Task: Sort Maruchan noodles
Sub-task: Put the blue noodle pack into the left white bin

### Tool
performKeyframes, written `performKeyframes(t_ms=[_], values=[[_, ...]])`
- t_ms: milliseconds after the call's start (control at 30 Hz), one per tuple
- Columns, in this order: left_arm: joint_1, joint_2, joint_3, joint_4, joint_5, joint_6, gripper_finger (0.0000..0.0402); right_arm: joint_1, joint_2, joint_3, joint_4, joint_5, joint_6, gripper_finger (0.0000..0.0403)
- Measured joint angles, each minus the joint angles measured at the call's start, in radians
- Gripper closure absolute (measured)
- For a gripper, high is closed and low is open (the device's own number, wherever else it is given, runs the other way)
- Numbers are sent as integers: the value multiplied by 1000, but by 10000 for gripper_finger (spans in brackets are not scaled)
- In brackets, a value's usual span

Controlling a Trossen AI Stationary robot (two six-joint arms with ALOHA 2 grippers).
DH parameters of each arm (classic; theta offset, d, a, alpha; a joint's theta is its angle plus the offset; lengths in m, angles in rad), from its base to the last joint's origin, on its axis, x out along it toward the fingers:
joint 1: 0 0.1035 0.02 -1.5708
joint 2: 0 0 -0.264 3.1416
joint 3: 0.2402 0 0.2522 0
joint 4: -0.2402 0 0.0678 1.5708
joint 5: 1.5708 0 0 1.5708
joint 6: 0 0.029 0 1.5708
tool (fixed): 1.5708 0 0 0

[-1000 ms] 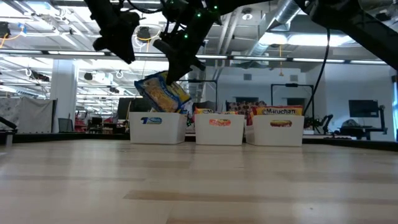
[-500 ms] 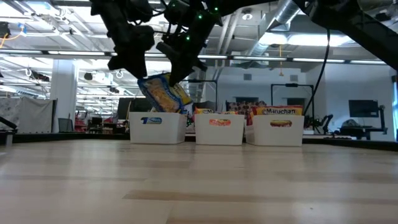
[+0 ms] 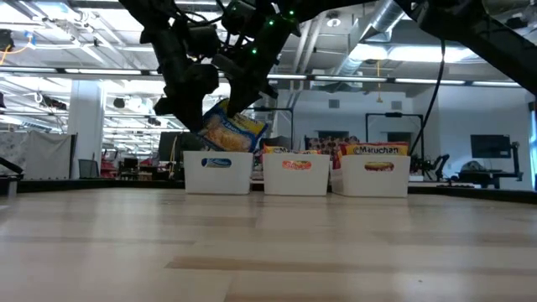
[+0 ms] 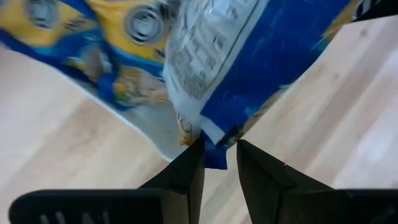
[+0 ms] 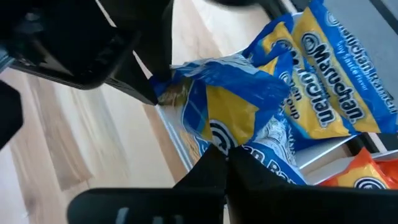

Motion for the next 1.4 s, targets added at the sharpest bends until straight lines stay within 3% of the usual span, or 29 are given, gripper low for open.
performKeyframes(t_ms=[433,633,767,1400], values=[[27,50,-1,4,87,12,315,3,0,0,-21,27,-36,310],[51,49,-71,59,168,-17,315,4,0,0,-78,30,-29,271],[60,44,-119,68,140,7,315,3,-9,0,-100,29,-1,253],[92,-34,-146,106,185,8,315,-15,-1,2,-60,22,24,259]])
